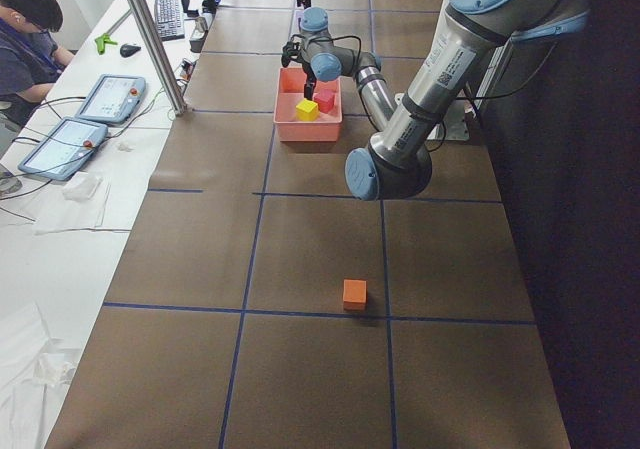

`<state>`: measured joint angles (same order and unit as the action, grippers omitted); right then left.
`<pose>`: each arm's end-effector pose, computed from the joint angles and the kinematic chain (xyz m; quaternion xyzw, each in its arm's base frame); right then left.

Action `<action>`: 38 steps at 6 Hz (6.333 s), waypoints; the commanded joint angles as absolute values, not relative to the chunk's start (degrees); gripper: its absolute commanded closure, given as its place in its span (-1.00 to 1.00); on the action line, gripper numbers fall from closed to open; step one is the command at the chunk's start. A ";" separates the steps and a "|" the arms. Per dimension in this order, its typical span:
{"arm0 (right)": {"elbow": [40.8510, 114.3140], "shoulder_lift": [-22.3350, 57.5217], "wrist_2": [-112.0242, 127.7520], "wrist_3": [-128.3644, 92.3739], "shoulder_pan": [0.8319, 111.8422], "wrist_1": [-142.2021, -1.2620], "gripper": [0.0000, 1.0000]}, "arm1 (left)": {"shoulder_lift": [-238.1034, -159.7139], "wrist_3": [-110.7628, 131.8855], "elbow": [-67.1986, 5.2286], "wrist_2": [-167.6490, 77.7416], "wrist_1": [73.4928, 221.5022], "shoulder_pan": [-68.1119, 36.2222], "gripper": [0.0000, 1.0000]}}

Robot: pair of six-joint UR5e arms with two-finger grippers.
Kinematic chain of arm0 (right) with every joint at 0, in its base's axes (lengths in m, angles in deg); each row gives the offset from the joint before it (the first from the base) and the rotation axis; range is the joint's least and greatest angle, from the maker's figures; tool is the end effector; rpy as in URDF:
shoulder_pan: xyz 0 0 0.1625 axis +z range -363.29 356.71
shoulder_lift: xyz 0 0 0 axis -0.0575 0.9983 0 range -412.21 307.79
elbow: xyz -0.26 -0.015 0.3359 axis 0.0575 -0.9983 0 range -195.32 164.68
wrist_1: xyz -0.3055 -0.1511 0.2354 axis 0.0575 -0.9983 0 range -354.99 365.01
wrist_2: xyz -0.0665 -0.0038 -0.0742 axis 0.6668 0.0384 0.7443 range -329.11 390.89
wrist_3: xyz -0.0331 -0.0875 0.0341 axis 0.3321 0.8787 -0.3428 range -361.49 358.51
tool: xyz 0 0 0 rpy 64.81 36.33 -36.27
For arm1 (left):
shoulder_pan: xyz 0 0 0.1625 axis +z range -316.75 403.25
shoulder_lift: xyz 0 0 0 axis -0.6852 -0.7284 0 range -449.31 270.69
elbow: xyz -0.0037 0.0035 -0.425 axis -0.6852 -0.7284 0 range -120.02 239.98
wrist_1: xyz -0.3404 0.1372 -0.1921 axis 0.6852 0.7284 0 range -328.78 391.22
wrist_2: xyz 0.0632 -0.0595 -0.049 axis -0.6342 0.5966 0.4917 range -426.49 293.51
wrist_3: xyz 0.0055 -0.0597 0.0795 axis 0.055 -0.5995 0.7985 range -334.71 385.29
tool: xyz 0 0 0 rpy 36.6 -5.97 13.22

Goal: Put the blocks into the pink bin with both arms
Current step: 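Grasp the purple cube with the right gripper while the left gripper holds above the bin, then carry the purple cube into the bin with the right gripper while the left arm withdraws, then hold the right gripper over the bin while the left gripper reaches the orange cube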

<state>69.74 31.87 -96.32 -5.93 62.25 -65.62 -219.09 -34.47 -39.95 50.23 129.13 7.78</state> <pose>-0.1641 -0.5373 0.6182 0.0838 -0.3458 -0.2177 0.9089 0.4813 -0.4516 0.1534 0.0843 0.5037 0.0723 0.8567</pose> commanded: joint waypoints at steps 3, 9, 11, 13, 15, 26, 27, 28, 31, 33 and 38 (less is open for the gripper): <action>66.41 29.89 -93.56 -7.54 58.58 -65.74 -0.05 | -218.87 -34.47 -40.03 50.14 129.13 7.83 -1.00; 76.24 22.60 -98.49 -33.06 54.65 -66.62 0.32 | -211.08 -22.57 -44.41 54.07 128.95 4.43 -1.00; 78.45 17.42 -97.97 -48.09 49.20 -66.70 0.32 | -207.63 -14.39 -44.69 61.02 128.95 -2.60 -1.00; 79.67 9.53 -94.38 -61.04 43.92 -71.58 0.32 | -203.86 -5.07 -44.78 61.31 128.95 -6.83 -1.00; 87.84 2.49 -89.54 -65.45 38.22 -89.21 0.29 | -198.68 3.88 -45.57 61.31 129.04 -10.26 -1.00; 91.29 6.49 -85.13 -63.46 36.70 -90.00 -1.00 | -154.36 -8.08 -39.86 60.51 165.16 -21.97 -1.00; 91.37 6.84 -85.13 -63.37 36.78 -90.00 -1.00 | -154.53 -9.76 -38.55 60.69 166.03 -21.62 -1.00; 91.37 6.94 -85.13 -63.37 36.78 -90.00 -1.00 | -154.53 -10.04 -38.02 61.13 166.22 -21.35 -1.00; 91.37 7.55 -84.87 -63.20 36.87 -89.91 -1.00 | -154.62 -12.31 -36.96 61.22 166.31 -16.19 -1.00; 91.37 8.25 -84.52 -62.40 36.87 -89.91 -1.00 | -155.23 -12.85 -35.99 61.22 166.31 -14.50 -1.00; 91.37 8.52 -84.25 -62.49 36.70 -89.82 -1.00 | -157.96 -13.20 -31.95 61.13 166.57 -12.12 0.00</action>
